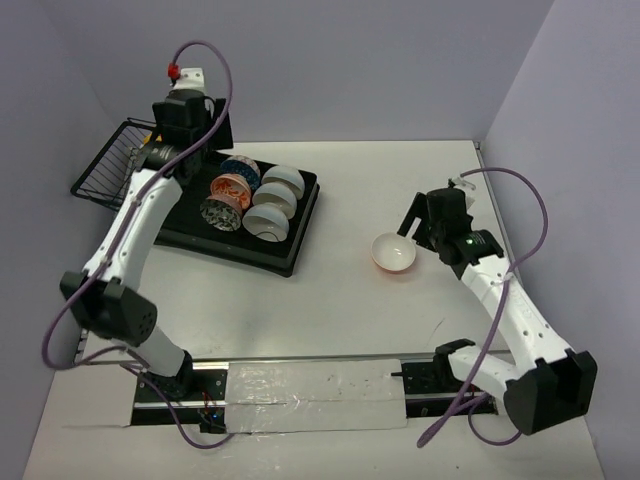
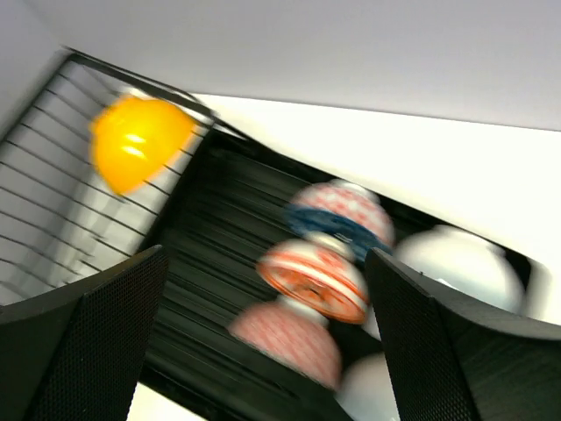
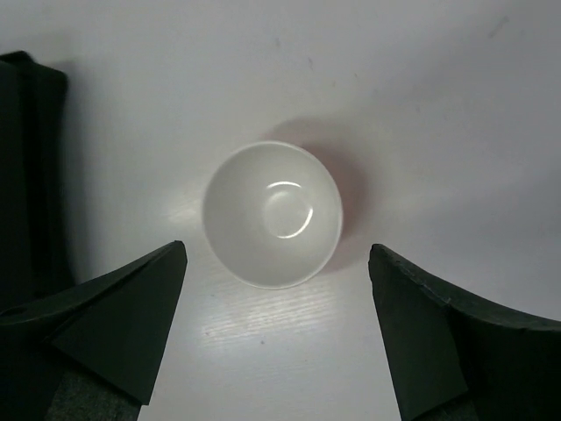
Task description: Load the bowls into the dish rack
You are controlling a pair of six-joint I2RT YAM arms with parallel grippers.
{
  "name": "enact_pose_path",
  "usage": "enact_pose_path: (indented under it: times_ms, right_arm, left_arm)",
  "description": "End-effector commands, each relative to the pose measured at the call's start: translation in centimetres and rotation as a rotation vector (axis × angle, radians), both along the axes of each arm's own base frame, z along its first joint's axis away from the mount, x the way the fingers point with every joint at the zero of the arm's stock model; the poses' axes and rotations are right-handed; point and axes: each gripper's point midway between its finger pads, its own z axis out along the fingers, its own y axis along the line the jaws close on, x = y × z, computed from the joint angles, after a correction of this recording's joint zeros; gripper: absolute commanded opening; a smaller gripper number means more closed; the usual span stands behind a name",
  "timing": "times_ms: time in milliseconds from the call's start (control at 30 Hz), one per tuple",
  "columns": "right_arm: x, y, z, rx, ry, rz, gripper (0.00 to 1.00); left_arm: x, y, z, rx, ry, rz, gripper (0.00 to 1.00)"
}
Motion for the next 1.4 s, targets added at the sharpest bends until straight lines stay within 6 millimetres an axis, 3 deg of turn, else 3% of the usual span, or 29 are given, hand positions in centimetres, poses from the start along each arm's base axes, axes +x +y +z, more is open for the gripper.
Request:
enact_pose_path:
  times_ms: [0,33,100,133,233,400,567,800,933,1133,1300,1367]
  right_arm:
    - [-1.0,-1.2,-2.9,0.013,0.133,-0.089,0.91]
    - [-1.2,-1.6,-4.0,0.023,0.166,-0.112,0.9]
    - [-1.3,-1.7,-5.4,0.036,0.207,-0.126,0.87]
    - [-1.4,-1.7,-6.2,0.049,0.222,-0.134,0.85]
    - [-1.1,-1.5,-8.0,0.064,0.25,-0.139,0.81]
    - [-0.2,-1.4,-11.0,0.077,0.291,-0.159,0.71]
    - [0.4,-1.6,-13.2,0.079,0.316,-0.182,0.59]
    - [0.9,-2.0,-14.3,0.075,0.294,-0.208,0.44]
    - [0.9,-2.4,-14.4,0.064,0.273,-0.226,0.32]
    - [0.9,-2.7,-12.9,0.047,0.212,-0.219,0.01]
    - [1.2,-2.0,-8.6,0.02,0.113,-0.174,0.0]
    - [1.4,-0.7,-6.8,0.008,0.076,-0.137,0.0]
  left_arm:
    - [-3.2,-3.8,0.5,-0.249,-0.002,-0.146,0.99]
    - [-4.0,-4.2,-0.8,-0.284,0.027,-0.156,0.99]
    - [-5.8,-4.8,0.2,-0.34,0.005,-0.197,0.99]
    - [-6.6,-5.6,-0.8,-0.379,0.032,-0.228,0.99]
    - [-8.8,-6.5,-1.2,-0.442,0.045,-0.282,0.99]
    - [-11.6,-6.8,-2.5,-0.49,0.066,-0.315,0.99]
    - [-13.4,-7.2,-2.9,-0.53,0.071,-0.347,0.99]
    - [-14.7,-8.1,-3.8,-0.591,0.101,-0.376,0.99]
    - [-14.9,-8.7,-4.3,-0.628,0.121,-0.386,0.99]
    - [-15.1,-11.4,-4.3,-0.684,0.153,-0.415,0.99]
    - [-15.6,-15.7,-4.8,-0.689,0.206,-0.444,0.99]
    - [-16.1,-17.7,-4.4,-0.695,0.216,-0.477,0.99]
